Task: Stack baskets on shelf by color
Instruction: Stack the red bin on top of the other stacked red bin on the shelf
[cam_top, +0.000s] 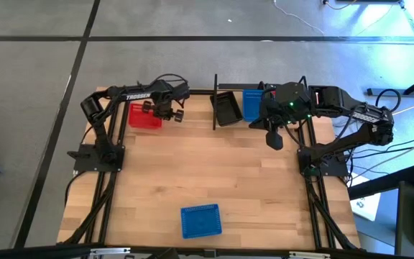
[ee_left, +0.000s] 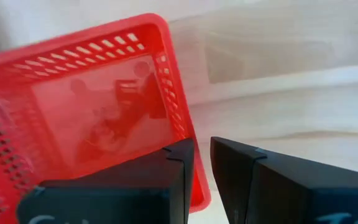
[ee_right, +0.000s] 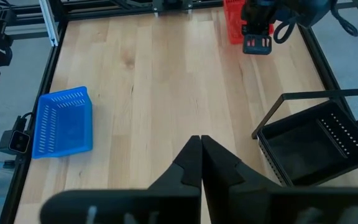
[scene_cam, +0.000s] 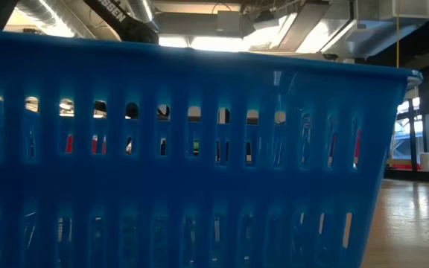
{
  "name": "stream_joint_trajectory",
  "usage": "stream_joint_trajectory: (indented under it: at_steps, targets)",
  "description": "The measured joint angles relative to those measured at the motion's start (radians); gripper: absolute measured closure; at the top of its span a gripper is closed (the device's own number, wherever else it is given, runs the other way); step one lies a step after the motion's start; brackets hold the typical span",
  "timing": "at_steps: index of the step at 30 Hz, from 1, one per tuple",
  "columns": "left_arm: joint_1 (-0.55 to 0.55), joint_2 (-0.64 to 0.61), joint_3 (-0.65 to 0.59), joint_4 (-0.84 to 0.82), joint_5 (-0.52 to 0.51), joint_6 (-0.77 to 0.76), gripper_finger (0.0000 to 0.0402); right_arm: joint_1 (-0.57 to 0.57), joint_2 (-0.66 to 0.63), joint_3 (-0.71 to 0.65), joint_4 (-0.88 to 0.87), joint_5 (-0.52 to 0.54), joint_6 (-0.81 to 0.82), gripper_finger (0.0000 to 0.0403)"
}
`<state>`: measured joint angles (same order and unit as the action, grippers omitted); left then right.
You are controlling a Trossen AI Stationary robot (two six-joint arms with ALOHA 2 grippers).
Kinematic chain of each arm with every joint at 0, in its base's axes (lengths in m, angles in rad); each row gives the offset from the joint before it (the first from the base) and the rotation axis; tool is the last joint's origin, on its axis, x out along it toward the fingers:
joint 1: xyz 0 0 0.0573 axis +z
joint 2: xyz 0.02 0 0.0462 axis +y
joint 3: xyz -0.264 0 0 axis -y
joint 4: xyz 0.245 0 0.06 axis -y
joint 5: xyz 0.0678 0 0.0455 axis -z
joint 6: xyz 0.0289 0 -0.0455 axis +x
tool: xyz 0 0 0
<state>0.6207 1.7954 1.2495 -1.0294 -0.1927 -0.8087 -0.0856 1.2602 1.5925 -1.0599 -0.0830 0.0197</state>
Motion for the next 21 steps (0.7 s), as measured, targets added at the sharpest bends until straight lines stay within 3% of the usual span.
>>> stream_joint_trajectory:
  at_steps: [21]
  targets:
    - [-0.038, -0.014, 0.000, -0.111, -0.120, -0.023, 0.0351, 0.000, 0.000, 0.000, 0.001, 0.001, 0.001, 0.0403]
